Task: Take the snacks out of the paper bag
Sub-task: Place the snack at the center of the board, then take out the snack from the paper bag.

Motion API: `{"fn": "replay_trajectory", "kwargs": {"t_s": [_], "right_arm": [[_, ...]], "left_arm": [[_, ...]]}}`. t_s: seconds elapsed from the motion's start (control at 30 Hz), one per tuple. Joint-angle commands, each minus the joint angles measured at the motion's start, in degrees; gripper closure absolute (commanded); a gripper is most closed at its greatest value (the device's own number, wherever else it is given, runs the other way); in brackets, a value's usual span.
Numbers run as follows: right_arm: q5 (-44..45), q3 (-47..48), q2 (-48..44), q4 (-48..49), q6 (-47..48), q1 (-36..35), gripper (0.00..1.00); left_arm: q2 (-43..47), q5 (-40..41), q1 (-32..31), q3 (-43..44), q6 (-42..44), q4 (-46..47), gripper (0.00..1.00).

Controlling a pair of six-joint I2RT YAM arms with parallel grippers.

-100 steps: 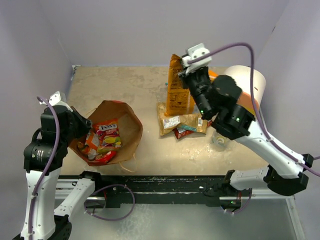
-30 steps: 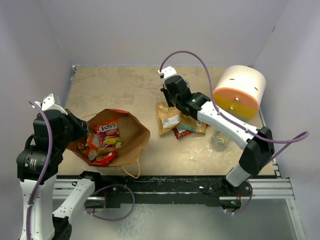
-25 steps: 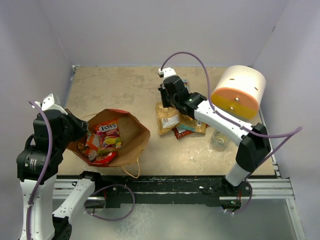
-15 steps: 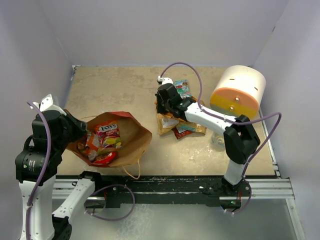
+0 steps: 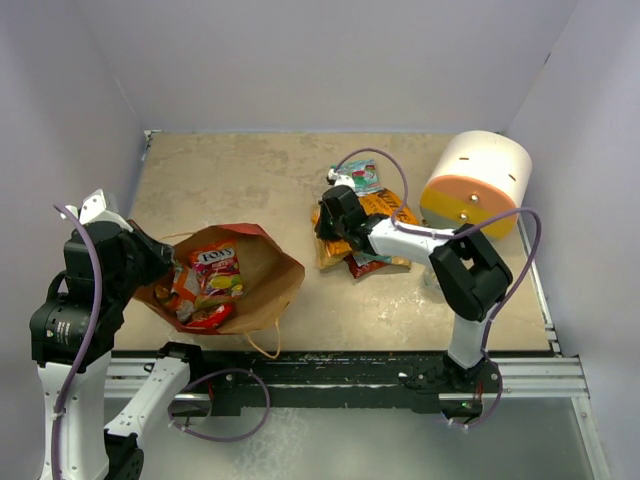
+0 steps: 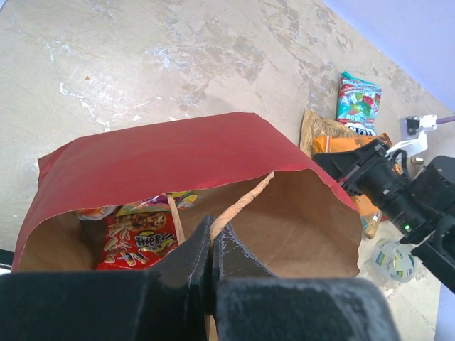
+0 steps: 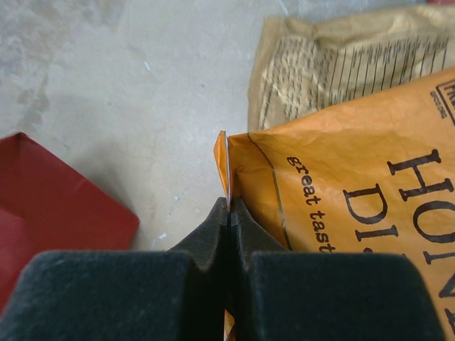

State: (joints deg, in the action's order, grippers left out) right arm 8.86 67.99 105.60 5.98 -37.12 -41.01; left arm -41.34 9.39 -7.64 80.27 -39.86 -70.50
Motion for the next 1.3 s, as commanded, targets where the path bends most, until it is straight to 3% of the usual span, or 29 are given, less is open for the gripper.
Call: {"fn": "replay_trajectory", "kwargs": {"t_s": [0.0,0.2,0.27,0.33,0.53,0.73,0.87,1.07,1.17,1.27], "right_arm": [[-2.1,-3.6,0.5,7.3,-3.8,0.1,1.00],[-3.2,-6.4,1.6,9.3,-3.9,0.1,1.00],[-3.8,-6.2,0.3,8.1,-2.7,0.1,0.94],[-4.3,-6.1,-2.2,7.0,-0.9,0.0,0.85],[-5.5,-7.0,-11.7,2.0,5.4,0.1,0.47],[-3.9,-5.3,-20.4,-6.6,12.7,0.1,0.21],[0.6,-4.1,-24.9,-9.4,19.6,0.2,0.14],[-2.5,5.3,-26.9,-16.9,30.2,0.2,0.08],[-5.4,7.6,-27.6,-17.6,30.9,0.2,0.08],[-17.9,5.6,-29.4,-9.9,35.0,-0.6,0.10]], "left_arm": [[0.5,-0.4,-0.2,1.7,0.0,1.6,1.00],[0.8,-0.9,-0.2,1.9,0.0,1.4,1.00],[1.0,-0.7,-0.2,1.9,-0.1,1.1,1.00],[1.2,-0.7,-0.2,2.0,-0.4,0.8,1.00],[2.1,-0.3,-0.2,2.0,-0.6,0.3,1.00],[2.2,0.1,-0.3,2.4,-0.5,0.1,1.00],[2.1,-0.6,-0.2,2.2,-0.6,0.3,1.00],[1.1,-3.8,-0.3,2.4,-0.3,2.3,1.00],[0.8,-7.7,-0.2,2.3,1.2,4.8,1.00],[1.3,-12.5,-0.2,2.3,3.0,8.0,1.00]]}}
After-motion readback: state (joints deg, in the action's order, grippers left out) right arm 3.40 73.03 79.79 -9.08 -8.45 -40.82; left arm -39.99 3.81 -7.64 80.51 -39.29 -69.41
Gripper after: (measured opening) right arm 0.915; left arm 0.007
